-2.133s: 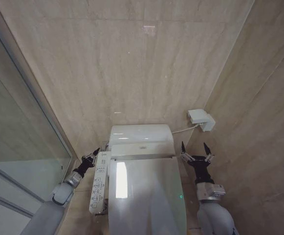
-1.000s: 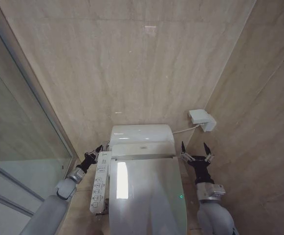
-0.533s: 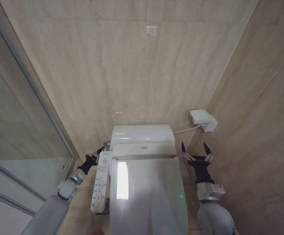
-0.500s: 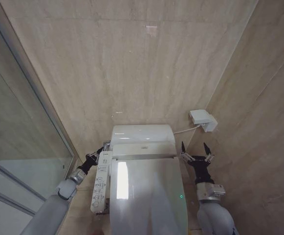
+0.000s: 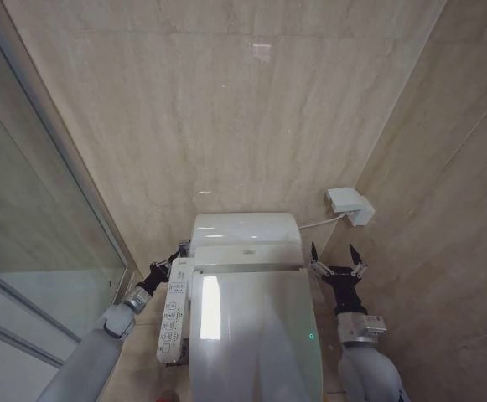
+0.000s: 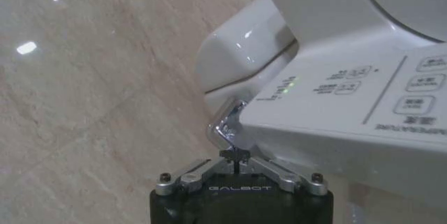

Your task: Open the toilet lid, clean the toilet bowl with a toilet brush, close the toilet lid, and flush.

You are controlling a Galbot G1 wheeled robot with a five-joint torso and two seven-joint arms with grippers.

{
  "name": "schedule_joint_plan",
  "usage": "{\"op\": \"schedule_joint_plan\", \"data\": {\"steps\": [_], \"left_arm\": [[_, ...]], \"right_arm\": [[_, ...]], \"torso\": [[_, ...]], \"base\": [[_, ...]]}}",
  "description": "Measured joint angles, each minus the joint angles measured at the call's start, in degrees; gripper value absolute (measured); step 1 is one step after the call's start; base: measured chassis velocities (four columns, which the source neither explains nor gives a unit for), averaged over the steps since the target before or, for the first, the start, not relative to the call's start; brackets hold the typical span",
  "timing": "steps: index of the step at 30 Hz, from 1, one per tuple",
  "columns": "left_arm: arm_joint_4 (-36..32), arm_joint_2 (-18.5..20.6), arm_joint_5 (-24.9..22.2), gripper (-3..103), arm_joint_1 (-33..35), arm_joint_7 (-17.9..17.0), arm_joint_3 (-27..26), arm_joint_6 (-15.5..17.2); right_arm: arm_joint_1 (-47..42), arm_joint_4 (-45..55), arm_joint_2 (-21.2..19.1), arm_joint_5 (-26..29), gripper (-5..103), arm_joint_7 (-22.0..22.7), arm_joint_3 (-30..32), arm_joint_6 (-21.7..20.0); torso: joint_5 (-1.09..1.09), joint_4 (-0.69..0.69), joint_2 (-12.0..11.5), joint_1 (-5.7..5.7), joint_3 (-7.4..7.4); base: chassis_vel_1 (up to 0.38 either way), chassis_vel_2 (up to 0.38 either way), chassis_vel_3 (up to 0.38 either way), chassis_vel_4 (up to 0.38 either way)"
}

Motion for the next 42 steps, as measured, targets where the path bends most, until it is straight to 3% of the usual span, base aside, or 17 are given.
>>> {"op": "schedule_joint_plan", "data": {"steps": [42], "left_arm": [[1.9,0.0,-1.0,0,-2.3,0.1,1.2,-0.1]], "right_arm": [[0.0,0.0,0.0,0.0,100,0.0,0.0,0.0]], "torso": [[0.01,-0.01,0.0,0.0,-0.01]], "base": [[0.0,0.0,0.0,0.0]]}}
